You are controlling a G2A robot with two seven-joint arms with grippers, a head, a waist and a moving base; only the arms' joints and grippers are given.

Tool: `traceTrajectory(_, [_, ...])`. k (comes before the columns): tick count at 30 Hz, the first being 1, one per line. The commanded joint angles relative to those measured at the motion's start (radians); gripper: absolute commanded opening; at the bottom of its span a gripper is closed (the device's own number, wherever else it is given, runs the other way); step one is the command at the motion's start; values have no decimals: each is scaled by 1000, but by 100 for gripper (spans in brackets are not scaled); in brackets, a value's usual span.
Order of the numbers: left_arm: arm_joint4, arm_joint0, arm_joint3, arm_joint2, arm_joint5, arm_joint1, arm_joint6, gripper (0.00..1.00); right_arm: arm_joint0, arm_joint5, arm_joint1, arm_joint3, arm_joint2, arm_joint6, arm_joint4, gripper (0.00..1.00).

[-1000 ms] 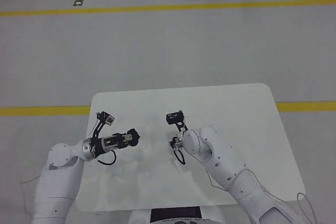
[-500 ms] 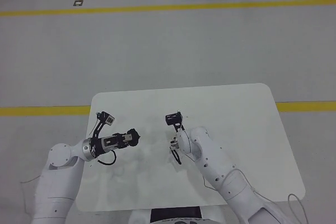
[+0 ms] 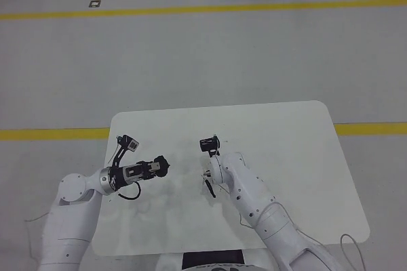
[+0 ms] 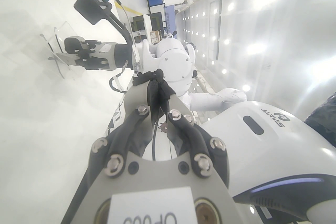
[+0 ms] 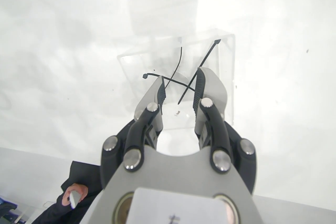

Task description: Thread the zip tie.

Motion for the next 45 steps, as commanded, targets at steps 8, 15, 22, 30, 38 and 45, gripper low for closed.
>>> traceTrajectory(8, [0,0,0,0,0,0,0,0,-6,0,-39,39,31,13,-58,27])
traceTrajectory(15, [0,0,0,0,0,0,0,0,-8,0,-61,58,48,16,-79,0])
traceTrajectory(22, [0,0,0,0,0,0,0,0,-5,0,-70,66,55,9,-79,0])
traceTrajectory(30, [0,0,0,0,0,0,0,0,-32,0,-67,-5,62,9,-79,0])
traceTrajectory(38, [0,0,0,0,0,0,0,0,-73,-14,-56,-78,66,4,-69,0])
traceTrajectory(45, [0,0,0,0,0,0,0,0,-86,-58,-51,-84,83,-18,-18,0])
